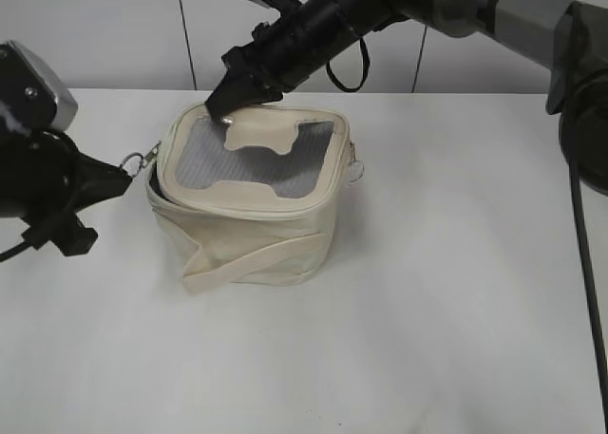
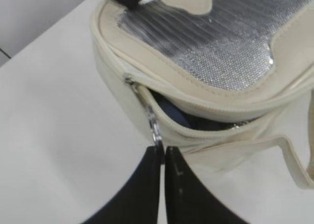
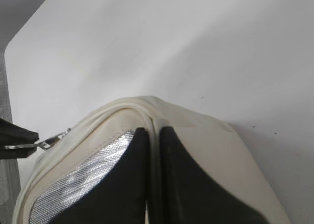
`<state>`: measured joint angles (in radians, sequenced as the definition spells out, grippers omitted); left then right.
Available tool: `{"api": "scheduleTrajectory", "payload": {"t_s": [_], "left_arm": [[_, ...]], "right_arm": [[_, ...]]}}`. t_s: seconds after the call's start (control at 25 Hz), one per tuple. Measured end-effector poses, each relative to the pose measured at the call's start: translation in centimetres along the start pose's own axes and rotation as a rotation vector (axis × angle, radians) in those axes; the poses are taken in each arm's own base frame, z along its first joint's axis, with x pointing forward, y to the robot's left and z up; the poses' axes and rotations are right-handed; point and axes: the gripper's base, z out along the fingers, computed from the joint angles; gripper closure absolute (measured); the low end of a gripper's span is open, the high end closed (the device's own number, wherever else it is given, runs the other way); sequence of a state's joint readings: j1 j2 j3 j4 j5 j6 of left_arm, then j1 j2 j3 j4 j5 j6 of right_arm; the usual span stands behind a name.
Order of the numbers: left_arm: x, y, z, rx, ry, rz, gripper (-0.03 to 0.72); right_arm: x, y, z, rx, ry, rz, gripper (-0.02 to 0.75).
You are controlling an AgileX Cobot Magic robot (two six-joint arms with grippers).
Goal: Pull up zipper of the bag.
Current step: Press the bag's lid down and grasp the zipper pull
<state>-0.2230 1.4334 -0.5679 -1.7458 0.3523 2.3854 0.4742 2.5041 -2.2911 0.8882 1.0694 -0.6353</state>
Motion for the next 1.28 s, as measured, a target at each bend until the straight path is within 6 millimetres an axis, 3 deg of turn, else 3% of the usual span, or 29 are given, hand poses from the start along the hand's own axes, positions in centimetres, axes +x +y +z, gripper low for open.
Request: {"api": "scheduleTrajectory", "payload": {"t_s": [0.2, 0.32, 0.6, 0.76, 0.88, 1.08, 1.28], "left_arm": [[0.2, -2.2, 0.1, 0.033, 0.037, -0.053, 0.68], [-0.1, -2.6, -0.3, 0.003, 0.05, -0.031, 0.68], [-1.2, -2.9, -2.7, -0.051, -0.017, -0.097, 0.68], [-0.4, -4.1, -3.8, -0.027, -0.035, -0.123, 0.68], [0.7, -5.7, -3.8, 0.072, -0.038, -0.139, 0.686], [0.3, -7.3, -3.8, 0.174, -0.07, -0.136, 0.686], [0.8, -6.7, -3.6, 0.067, -0.002, -0.146, 0.686]], "right_arm": [[0.0, 0.1, 0.1, -0.009, 0.006, 0.014, 0.694], [0.1, 0.0, 0.2, -0.008, 0.006, 0.029, 0.694], [0.1, -0.2, 0.0, 0.001, 0.001, 0.055, 0.694], [0.1, -0.2, 0.0, 0.005, 0.0, 0.064, 0.694], [0.0, -0.5, -0.1, 0.026, -0.012, 0.065, 0.694], [0.0, -0.7, -0.2, 0.032, -0.017, 0.073, 0.695], [0.0, -0.7, -0.2, 0.033, -0.017, 0.072, 0.695]]}}
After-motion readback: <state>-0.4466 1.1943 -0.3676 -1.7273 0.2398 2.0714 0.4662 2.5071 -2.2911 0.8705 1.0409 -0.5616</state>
